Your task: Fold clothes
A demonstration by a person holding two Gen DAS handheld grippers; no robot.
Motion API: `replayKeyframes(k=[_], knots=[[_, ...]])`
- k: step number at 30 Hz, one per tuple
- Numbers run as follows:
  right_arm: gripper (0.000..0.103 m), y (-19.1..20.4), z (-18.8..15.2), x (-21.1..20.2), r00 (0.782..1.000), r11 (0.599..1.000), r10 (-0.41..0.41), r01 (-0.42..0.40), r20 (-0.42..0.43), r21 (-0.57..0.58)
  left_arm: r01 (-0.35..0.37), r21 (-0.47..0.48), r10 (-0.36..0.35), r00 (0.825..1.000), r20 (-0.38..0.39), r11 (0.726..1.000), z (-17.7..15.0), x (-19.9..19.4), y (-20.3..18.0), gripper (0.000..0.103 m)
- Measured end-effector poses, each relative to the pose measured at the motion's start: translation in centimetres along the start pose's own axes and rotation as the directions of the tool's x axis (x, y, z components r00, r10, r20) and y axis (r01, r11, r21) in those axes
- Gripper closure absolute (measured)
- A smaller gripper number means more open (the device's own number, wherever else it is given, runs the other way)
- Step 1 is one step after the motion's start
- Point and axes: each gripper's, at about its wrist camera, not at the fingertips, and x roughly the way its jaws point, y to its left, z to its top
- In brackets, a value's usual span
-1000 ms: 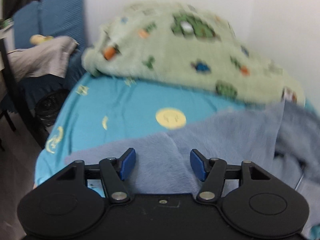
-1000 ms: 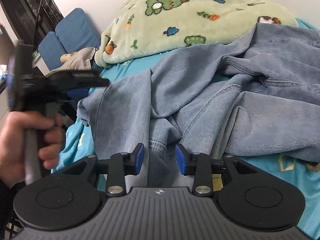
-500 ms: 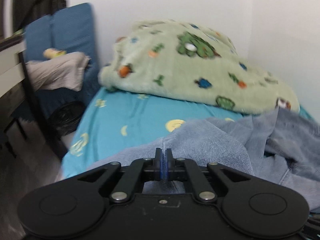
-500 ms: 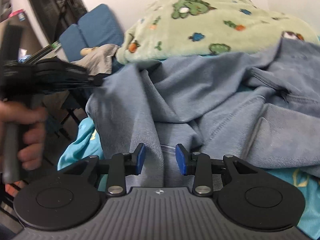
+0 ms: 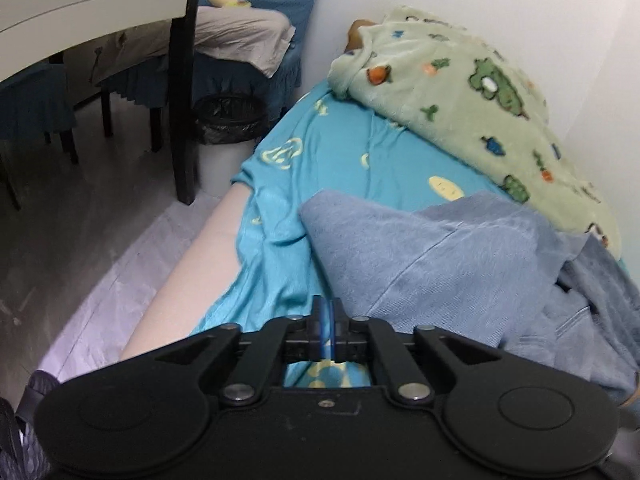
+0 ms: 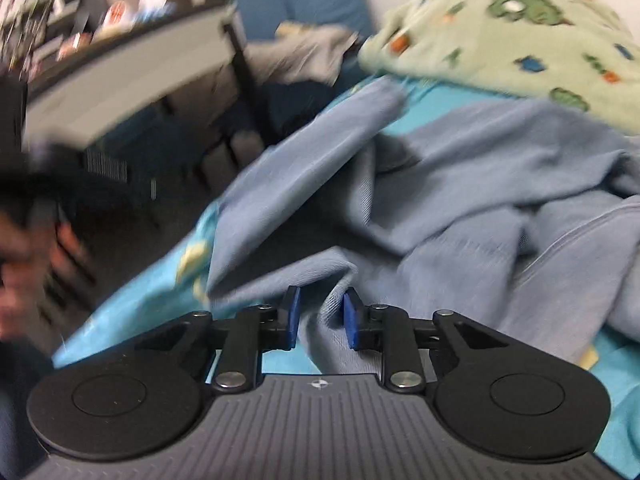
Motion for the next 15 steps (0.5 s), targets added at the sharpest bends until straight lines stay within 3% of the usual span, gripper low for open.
replayKeyframes(k=[1, 3, 6, 12, 15], knots=[[0.078, -0.2, 0.0, 0.0, 1.0, 1.0, -0.004, 0.004, -0.009, 0.014, 0.012, 0.026, -0.012, 1.0, 0.011, 1.0, 0.2, -0.3, -0.6, 0.09], [0.077, -0.5, -0.1, 0.1, 1.0, 0.999, -0.01, 0.011, -0.028, 0.042, 0.029, 0.108, -0.033, 0.999, 0.038, 0.994, 0.5, -0.8, -2.5, 0.07], [0.078, -1.1, -0.1, 0.0, 0.999, 0.995, -0.018, 0.022, -0.049, 0.093, 0.04, 0.264, -0.061, 0.995, 0.073, 0.964, 0.4, -0.9, -6.0, 0.05], [0.077, -4.1, 0.4, -2.6, 0.996, 0.951, -0.037, 0.011, 0.079, 0.308, 0.046, 0.453, -0.084, 0.994, 0.064, 0.89, -0.8, 2.2, -12.0, 0.043], [0.077, -5.4, 0.2, -3.3, 0.989, 0.927, -0.083, 0.033, 0.119, 0.374, 0.002, 0.468, -0.038, 0.997, 0.068, 0.884, -0.7, 4.7, -12.8, 0.043]])
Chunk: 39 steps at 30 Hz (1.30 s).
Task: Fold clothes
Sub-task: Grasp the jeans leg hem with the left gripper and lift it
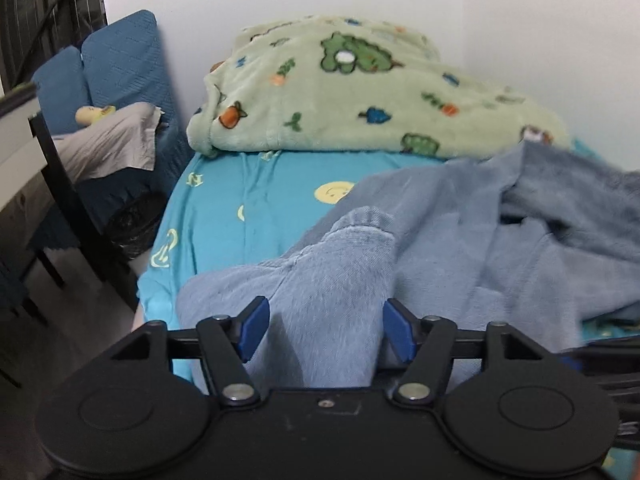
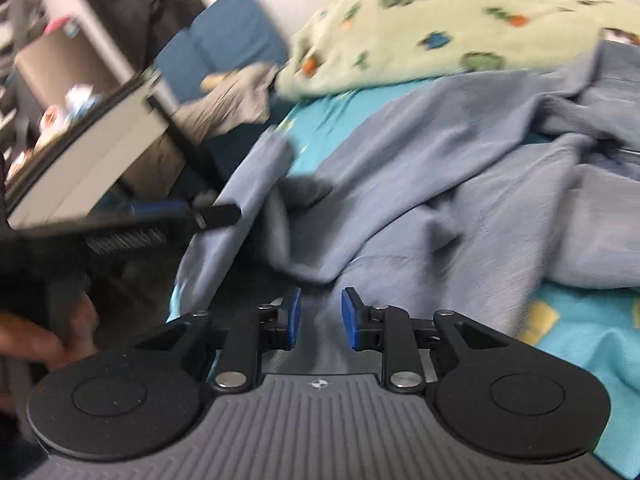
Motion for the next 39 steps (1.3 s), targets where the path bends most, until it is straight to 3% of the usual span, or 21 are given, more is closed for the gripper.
replayKeyframes(k=[2, 4, 6, 10, 14, 17, 23, 27, 30, 33, 37, 39], knots=[[0.077, -0.9, 0.4, 0.2, 1.0, 0.999, -0.013, 0.013, 0.007, 0.041, -0.025, -0.021, 0.025, 1.0, -0.006, 0.999, 0.3, 1.7, 0.3, 0.045], [0.077, -1.6, 0.4, 0.5, 1.0, 0.998, -0.015, 0.015, 0.003, 0.059, -0.025, -0.08, 0.026, 1.0, 0.008, 0.996, 0.5, 2.0, 1.3, 0.068], [0.077, -1.6, 0.3, 1.0, 1.0, 0.998, -0.021, 0.021, -0.007, 0.053, -0.01, -0.16, 0.017, 0.999, 0.04, 0.987, 0.7, 1.4, 2.6, 0.097], [0.077, -1.5, 0.3, 1.0, 1.0, 0.999, -0.012, 0.012, 0.003, 0.044, -0.025, -0.277, 0.068, 0.987, 0.148, 0.96, 0.9, -1.8, 5.6, 0.1], [0.077, -1.9, 0.7, 0.4, 0.999, 0.997, -0.008, 0.004, 0.045, 0.076, -0.064, -0.442, 0.163, 0.968, 0.19, 0.895, 0.7, -5.1, 10.5, 0.101], [0.077, -2.5, 1.0, -0.9, 0.995, 0.992, -0.018, 0.007, 0.095, 0.122, -0.093, -0.56, 0.236, 0.953, 0.189, 0.823, -0.3, -6.8, 14.6, 0.101], [0.077, -5.3, 1.7, -4.5, 0.971, 0.962, -0.134, 0.079, 0.198, 0.262, -0.069, -0.762, 0.313, 0.933, 0.179, 0.644, -4.4, -9.8, 20.9, 0.101], [0.077, -8.3, 2.0, -7.8, 0.936, 0.898, -0.254, 0.134, 0.244, 0.419, 0.002, -0.873, 0.316, 0.932, 0.178, 0.487, -6.9, -10.8, 24.2, 0.101], [0.077, -10.4, 2.1, -10.0, 0.907, 0.836, -0.338, 0.166, 0.252, 0.523, 0.029, -0.906, 0.315, 0.933, 0.177, 0.423, -7.8, -10.5, 25.8, 0.101], [0.075, -11.6, 1.7, -10.7, 0.891, 0.774, -0.417, 0.244, 0.18, 0.584, 0.027, -0.932, 0.3, 0.943, 0.144, 0.362, -8.7, -9.5, 27.3, 0.101], [0.057, -13.3, 0.6, -9.6, 0.904, 0.682, -0.425, 0.29, 0.04, 0.672, -0.008, -0.958, 0.257, 0.964, 0.068, 0.286, -9.9, -7.5, 28.9, 0.101], [0.057, -14.0, 0.1, -9.2, 0.907, 0.639, -0.421, 0.295, 0.003, 0.711, -0.022, -0.964, 0.241, 0.97, 0.044, 0.265, -10.3, -6.5, 29.3, 0.101]])
